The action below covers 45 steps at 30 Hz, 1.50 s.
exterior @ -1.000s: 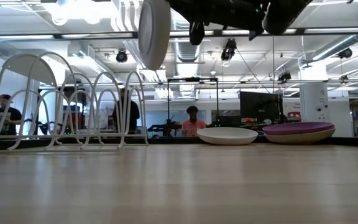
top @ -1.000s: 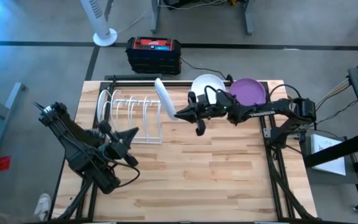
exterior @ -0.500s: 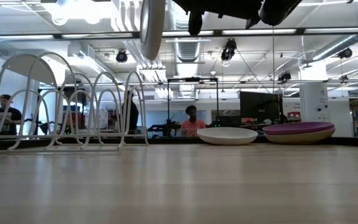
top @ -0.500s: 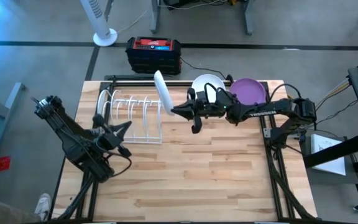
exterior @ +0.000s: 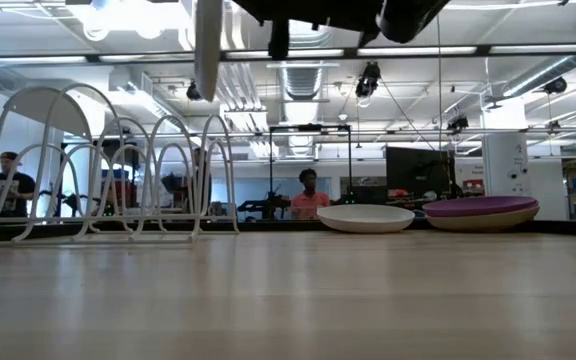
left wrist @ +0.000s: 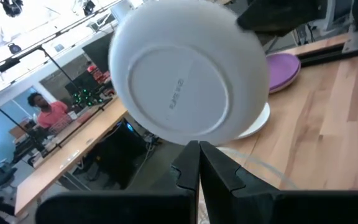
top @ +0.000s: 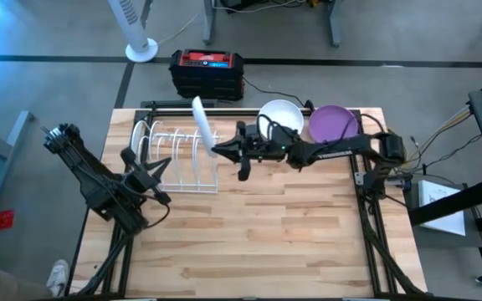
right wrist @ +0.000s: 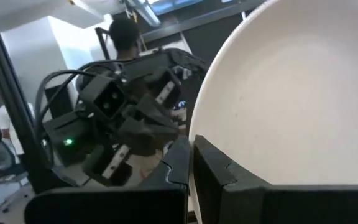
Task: Sort dishes
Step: Put the white plate into the white dish rack
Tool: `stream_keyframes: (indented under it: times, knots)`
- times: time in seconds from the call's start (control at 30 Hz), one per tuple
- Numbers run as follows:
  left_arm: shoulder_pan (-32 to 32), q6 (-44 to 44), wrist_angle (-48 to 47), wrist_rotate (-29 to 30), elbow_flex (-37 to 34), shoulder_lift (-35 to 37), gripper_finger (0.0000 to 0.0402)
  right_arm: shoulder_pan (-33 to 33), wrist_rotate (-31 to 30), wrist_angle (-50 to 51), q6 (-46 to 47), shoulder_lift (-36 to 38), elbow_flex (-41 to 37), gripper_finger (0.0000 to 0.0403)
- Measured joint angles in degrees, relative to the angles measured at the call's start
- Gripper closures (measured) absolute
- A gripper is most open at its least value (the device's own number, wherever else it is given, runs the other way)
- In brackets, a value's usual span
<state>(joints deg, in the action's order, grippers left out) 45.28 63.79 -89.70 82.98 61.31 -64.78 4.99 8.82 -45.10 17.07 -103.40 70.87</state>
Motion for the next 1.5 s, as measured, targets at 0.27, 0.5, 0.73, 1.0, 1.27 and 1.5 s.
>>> stream_keyframes:
  times: [0.27,0.5,0.73,1.0,1.27,1.5]
  knots:
    - [0.0,1.3,0.1,-2.0,-5.8,3.5,0.0401,-1.7,-4.2,1.4,-2.2,-6.2,7.0,0.0403]
    - [0.0,1.8,0.1,-2.6,-7.2,5.2,0.0401,-3.7,-16.0,1.6,-7.5,-7.2,7.5,0.0403]
    - [0.0,1.6,0.1,-2.6,-7.4,5.4,0.0401,-4.9,-18.2,1.1,-8.7,-7.2,7.6,0.0403]
    - [0.0,1.4,0.3,-7.6,-7.5,5.3,0.0401,-4.9,-19.3,0.7,-8.2,-7.8,7.6,0.0403]
    - [0.0,1.4,0.5,-7.6,-7.5,5.3,0.0401,-5.2,-19.5,0.1,-6.8,-7.8,7.6,0.0403]
    - [0.0,1.5,0.7,-7.5,-7.5,5.3,0.0401,-5.3,-20.5,0.1,-5.3,-7.8,7.6,0.0403]
